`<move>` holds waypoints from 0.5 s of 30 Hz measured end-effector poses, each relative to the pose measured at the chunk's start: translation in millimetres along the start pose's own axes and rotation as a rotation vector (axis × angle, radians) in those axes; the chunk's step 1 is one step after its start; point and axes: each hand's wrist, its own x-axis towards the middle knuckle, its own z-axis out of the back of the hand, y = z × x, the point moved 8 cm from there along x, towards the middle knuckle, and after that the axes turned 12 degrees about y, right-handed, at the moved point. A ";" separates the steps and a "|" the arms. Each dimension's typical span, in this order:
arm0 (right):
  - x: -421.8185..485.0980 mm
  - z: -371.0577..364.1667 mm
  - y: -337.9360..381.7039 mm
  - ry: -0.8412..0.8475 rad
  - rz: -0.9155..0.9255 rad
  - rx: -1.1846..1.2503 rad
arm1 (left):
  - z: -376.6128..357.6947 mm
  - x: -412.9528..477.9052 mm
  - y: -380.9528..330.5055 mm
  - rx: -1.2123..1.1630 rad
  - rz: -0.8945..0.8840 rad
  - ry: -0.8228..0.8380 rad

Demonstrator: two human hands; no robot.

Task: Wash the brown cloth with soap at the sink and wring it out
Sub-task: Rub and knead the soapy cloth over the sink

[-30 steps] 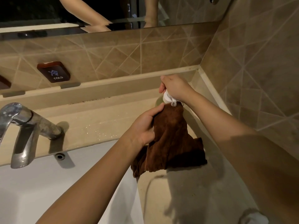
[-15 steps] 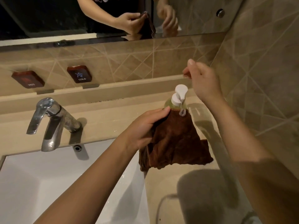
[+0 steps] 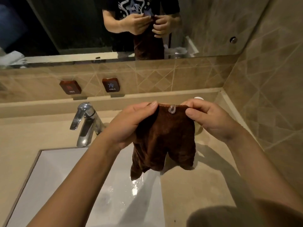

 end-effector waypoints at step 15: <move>67.5 -121.7 66.0 -0.329 -0.108 -0.213 | 89.2 -117.3 -25.3 0.239 -0.126 -0.491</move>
